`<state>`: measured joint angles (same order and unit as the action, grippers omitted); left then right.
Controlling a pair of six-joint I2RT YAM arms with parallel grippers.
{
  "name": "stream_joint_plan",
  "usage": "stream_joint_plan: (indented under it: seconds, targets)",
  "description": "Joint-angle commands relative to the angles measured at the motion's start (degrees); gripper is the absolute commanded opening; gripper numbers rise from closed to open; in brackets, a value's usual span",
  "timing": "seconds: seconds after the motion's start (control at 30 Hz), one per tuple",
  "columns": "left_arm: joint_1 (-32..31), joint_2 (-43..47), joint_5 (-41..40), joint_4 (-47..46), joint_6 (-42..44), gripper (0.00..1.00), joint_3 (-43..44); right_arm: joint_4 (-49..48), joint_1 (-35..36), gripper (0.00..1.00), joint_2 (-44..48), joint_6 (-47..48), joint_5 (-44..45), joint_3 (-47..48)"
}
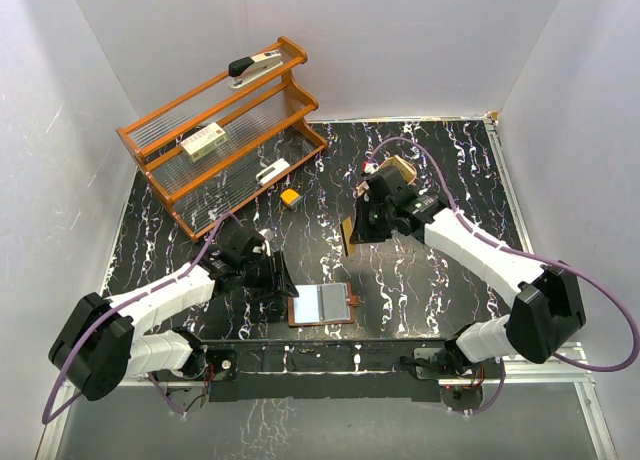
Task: Put the credit cards into the card holder
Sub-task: Insert the credit card into the card holder.
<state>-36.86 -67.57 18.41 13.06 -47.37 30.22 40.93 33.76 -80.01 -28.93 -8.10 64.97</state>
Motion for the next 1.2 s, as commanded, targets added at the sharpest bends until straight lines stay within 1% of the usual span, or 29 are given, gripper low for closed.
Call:
stream_joint_plan:
  seconds: [0.0,0.13,0.33,0.57,0.7,0.83,0.9,1.03,1.17]
  targets:
    - [0.17,0.89,1.47,-0.72,-1.45,0.5,-0.89,-8.51,3.01,0.0,3.37,-6.07,-3.46,-2.52]
    - [0.16,2.2,1.1,-0.9,-2.59,0.48,-2.14,-11.32,4.48,0.0,5.16,-8.42,-5.24,-5.68]
    - [0.19,2.21,0.32,0.06,-2.38,0.47,-1.53,-16.45,4.9,0.0,7.2,-11.65,-7.85,-13.42]
    - [0.16,1.08,0.86,-3.64,-3.87,0.47,-3.0,-22.85,5.33,0.0,7.26,-15.74,-12.98,-19.59]
    - [0.18,1.43,0.83,-4.19,-4.33,0.46,-4.67,-25.2,6.03,0.0,7.41,-17.58,-13.94,-21.73]
    - [0.15,1.7,1.07,-5.05,-4.9,0.4,-6.18,-27.89,6.82,0.0,7.41,-19.32,-14.97,-24.31]
    - [0.15,1.9,0.93,-5.42,-5.28,0.39,-6.69,-28.24,7.24,0.0,7.15,-19.58,-15.15,-25.21]
    - [0.19,1.46,1.79,-7.3,-6.25,0.33,-7.59,-28.72,7.81,0.0,6.99,-19.66,-14.95,-26.98]
    - [0.13,1.05,2.1,-7.91,-6.54,0.23,-7.78,-30.64,8.05,0.0,6.61,-21.25,-15.72,-29.61]
